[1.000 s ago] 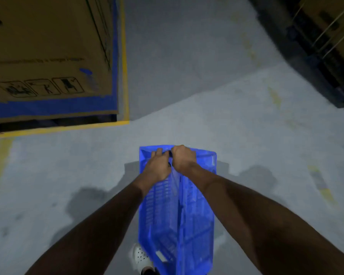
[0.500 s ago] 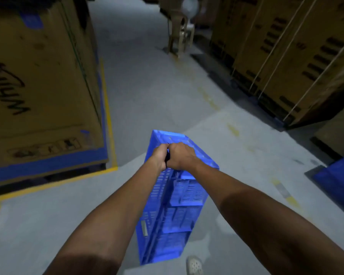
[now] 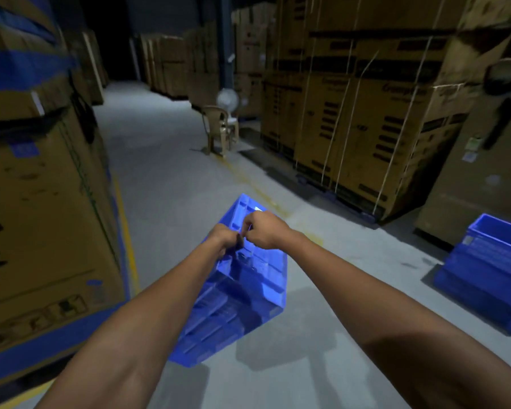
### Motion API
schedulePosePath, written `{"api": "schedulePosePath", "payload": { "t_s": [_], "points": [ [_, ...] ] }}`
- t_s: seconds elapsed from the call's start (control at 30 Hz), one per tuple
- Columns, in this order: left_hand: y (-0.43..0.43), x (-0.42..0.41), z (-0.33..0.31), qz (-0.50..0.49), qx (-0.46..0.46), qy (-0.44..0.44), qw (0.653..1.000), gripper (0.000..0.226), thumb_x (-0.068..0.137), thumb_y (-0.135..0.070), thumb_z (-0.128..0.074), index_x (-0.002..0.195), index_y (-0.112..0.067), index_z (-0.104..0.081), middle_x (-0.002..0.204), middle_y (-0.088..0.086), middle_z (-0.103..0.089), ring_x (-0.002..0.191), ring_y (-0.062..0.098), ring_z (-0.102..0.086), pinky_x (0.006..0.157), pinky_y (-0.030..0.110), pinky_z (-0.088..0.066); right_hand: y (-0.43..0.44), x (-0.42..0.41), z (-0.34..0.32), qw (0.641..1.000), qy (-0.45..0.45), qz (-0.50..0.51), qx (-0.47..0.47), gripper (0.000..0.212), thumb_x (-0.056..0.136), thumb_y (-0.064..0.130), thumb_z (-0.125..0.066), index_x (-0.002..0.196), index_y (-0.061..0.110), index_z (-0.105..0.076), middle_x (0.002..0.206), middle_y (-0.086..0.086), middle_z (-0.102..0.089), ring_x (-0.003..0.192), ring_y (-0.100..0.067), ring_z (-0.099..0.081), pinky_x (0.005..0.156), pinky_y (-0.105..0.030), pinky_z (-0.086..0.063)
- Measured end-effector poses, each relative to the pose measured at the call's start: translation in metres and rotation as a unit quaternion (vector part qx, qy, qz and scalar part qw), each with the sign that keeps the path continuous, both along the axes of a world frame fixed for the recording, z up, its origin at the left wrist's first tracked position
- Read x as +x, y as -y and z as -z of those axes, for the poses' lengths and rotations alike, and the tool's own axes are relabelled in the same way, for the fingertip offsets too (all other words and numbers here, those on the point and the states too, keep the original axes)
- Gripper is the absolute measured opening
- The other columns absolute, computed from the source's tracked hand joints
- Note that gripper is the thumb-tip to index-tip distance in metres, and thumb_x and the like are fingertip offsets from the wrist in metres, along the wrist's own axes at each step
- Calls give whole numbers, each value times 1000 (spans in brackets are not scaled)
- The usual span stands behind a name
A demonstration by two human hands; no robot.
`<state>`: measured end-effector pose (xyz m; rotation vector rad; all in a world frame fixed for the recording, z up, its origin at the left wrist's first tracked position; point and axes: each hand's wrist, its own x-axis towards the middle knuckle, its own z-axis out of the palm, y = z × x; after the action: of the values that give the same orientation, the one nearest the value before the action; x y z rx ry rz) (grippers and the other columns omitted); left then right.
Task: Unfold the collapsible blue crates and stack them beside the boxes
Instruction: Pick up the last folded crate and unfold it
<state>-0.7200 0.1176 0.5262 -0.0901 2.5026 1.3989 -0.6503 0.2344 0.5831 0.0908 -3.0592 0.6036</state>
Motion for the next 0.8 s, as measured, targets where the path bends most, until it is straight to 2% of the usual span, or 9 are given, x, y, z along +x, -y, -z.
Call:
{"api": "schedulePosePath", "payload": {
  "t_s": [0.07, 0.17, 0.2, 0.27, 0.37, 0.5, 0.63, 0.73, 0.8],
  "points": [
    [-14, 2, -18, 66, -95, -33, 993, 13, 74, -11, -68, 74, -5, -57, 66, 8, -53, 57, 22, -51, 48, 27, -36, -17, -4, 1, 1000, -3, 17, 3, 19, 80, 20, -55, 93, 22, -69, 100, -2, -70, 98, -25, -61, 82, -41, -53],
    [-41, 5, -44, 143, -201, -101, 964, 31, 80, -24, -68, 100, 0, -62, 87, 11, -57, 83, 24, -62, 63, 29, -42, -42, -4, 0, 998, -18, 48, -25, 29, 80, 19, -56, 108, 22, -63, 108, -5, -69, 103, -27, -62, 85, -40, -51],
    [-51, 6, -51, 167, -222, -112, 954, 32, 80, -26, -69, 99, -2, -63, 87, 11, -57, 79, 23, -60, 62, 28, -41, -52, -3, -1, 997, -28, 59, -40, 35, 80, 19, -56, 115, 22, -60, 111, -7, -68, 105, -28, -61, 86, -40, -51],
    [-73, 6, -61, 216, -246, -126, 937, 24, 78, -29, -72, 81, -6, -62, 76, 8, -57, 65, 19, -54, 54, 27, -39, -75, -1, -3, 993, -53, 77, -66, 43, 80, 15, -51, 122, 21, -57, 116, -10, -66, 109, -30, -60, 88, -42, -50],
    [-107, 4, -71, 287, -260, -150, 910, 35, 77, -33, -76, 60, -9, -58, 57, 3, -50, 53, 17, -45, 49, 28, -34, -118, 4, -6, 989, -89, 94, -66, 41, 83, 13, -45, 120, 20, -60, 120, -11, -66, 112, -31, -58, 90, -41, -49],
    [-161, 4, -85, 374, -280, -180, 866, 30, 75, -38, -76, 73, -8, -72, 64, 2, -60, 59, 17, -52, 58, 29, -41, -192, 15, -13, 984, -122, 131, 21, 28, 90, 26, -42, 103, 23, -67, 110, -10, -68, 106, -33, -59, 83, -41, -47],
    [-228, 5, -102, 443, -303, -197, 821, 22, 78, -33, -72, 80, -11, -72, 73, 2, -68, 68, 18, -61, 68, 35, -51, -283, 31, -15, 979, -58, 177, 79, 37, 96, 41, -37, 103, 21, -67, 114, -14, -66, 108, -34, -59, 87, -45, -42],
    [-281, -1, -113, 476, -308, -202, 799, 15, 80, -31, -71, 72, -18, -67, 72, -4, -66, 75, 18, -63, 71, 34, -50, -357, 49, -21, 979, 6, 197, 57, 53, 96, 59, -36, 90, 17, -68, 111, -18, -66, 99, -32, -60, 79, -38, -44],
    [-312, -4, -118, 494, -294, -201, 793, 15, 79, -31, -72, 69, -22, -65, 70, -8, -65, 74, 15, -63, 69, 32, -48, -398, 63, -28, 977, 38, 208, 15, 55, 93, 66, -36, 82, 19, -61, 103, -14, -65, 88, -27, -57, 73, -33, -41]
  ]
}}
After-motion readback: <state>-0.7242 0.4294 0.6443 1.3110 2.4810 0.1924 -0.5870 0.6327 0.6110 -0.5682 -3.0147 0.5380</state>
